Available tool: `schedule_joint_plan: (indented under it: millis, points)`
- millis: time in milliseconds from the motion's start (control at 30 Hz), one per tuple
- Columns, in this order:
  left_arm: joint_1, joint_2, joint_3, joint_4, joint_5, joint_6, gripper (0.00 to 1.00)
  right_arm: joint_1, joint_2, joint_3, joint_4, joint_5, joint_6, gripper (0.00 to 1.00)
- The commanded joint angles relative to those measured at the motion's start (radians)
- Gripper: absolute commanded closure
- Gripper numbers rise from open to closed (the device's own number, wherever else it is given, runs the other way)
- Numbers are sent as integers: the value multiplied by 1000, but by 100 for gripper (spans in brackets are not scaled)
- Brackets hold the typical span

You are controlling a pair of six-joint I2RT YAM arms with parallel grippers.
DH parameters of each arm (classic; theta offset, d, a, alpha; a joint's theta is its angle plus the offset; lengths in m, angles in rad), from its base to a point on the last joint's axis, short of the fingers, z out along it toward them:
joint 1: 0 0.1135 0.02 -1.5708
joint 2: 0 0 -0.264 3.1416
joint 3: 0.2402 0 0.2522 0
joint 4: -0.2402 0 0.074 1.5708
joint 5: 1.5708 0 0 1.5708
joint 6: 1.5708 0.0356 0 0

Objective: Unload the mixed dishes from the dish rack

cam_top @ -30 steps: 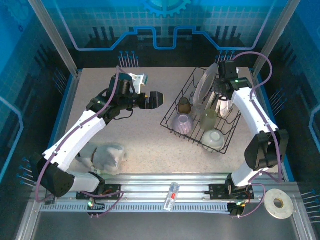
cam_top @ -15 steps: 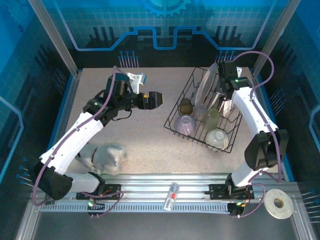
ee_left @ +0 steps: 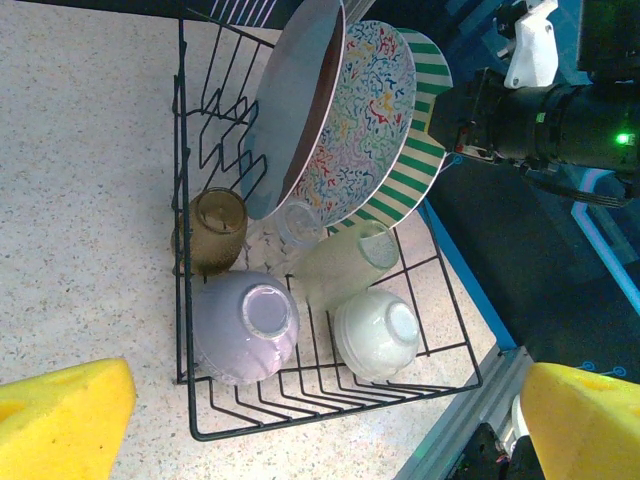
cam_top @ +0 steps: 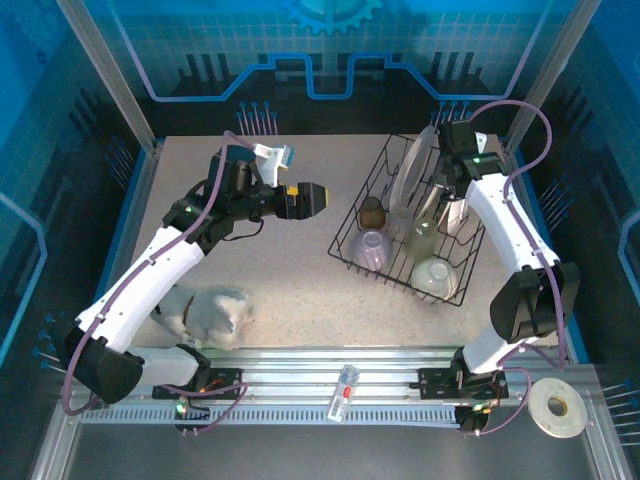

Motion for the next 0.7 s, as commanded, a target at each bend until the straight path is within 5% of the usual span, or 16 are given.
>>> schedule_joint_plan:
  millis: [0,667]
  points:
    - [-7,-32,3,13,29,-25,1,7,-69,76,17,37,-57,100]
    - [-7,-5,10,22,41,-50,1,8,-170,131,-13,80,-94,100]
